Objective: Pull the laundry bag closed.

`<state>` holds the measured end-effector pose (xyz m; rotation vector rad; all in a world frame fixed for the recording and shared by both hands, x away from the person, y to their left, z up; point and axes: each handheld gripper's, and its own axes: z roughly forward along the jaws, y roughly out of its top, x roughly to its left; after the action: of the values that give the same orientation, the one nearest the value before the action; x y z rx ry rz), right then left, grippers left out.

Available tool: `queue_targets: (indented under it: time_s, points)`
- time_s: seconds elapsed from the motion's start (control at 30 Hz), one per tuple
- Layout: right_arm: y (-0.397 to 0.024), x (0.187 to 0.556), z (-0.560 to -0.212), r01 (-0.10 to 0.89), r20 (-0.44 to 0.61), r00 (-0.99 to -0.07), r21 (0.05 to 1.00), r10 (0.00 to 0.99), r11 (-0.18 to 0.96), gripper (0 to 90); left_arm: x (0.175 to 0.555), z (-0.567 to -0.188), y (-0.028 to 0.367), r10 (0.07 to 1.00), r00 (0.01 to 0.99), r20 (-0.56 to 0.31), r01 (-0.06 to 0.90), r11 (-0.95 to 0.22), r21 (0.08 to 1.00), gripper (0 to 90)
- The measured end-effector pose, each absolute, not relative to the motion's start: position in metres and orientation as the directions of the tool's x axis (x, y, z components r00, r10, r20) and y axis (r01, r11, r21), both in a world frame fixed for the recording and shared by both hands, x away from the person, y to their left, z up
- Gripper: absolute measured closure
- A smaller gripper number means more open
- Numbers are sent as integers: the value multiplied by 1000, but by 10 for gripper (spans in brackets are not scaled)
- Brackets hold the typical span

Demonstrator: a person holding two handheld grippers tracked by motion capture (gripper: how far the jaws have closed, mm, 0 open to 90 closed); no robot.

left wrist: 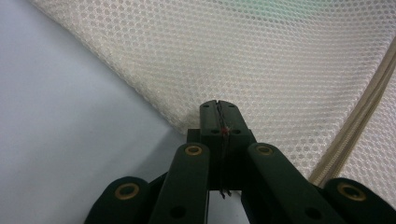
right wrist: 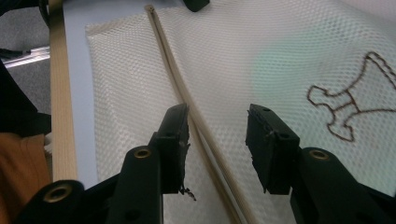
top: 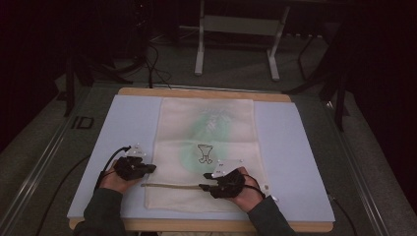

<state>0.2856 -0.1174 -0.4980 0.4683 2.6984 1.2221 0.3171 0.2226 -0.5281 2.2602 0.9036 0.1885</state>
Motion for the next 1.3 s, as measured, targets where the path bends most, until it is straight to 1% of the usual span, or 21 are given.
queue_targets:
  time_s: [0.4,1.3]
  points:
    - [-94,287,-498,185,-4,-958,753,286,631,594,317,-528,222,652,750,-109,553,-529,644,899]
    - [-52,287,-506,149,11,-977,754,215,639,595,317,-527,222,652,749,-120,558,-522,644,898]
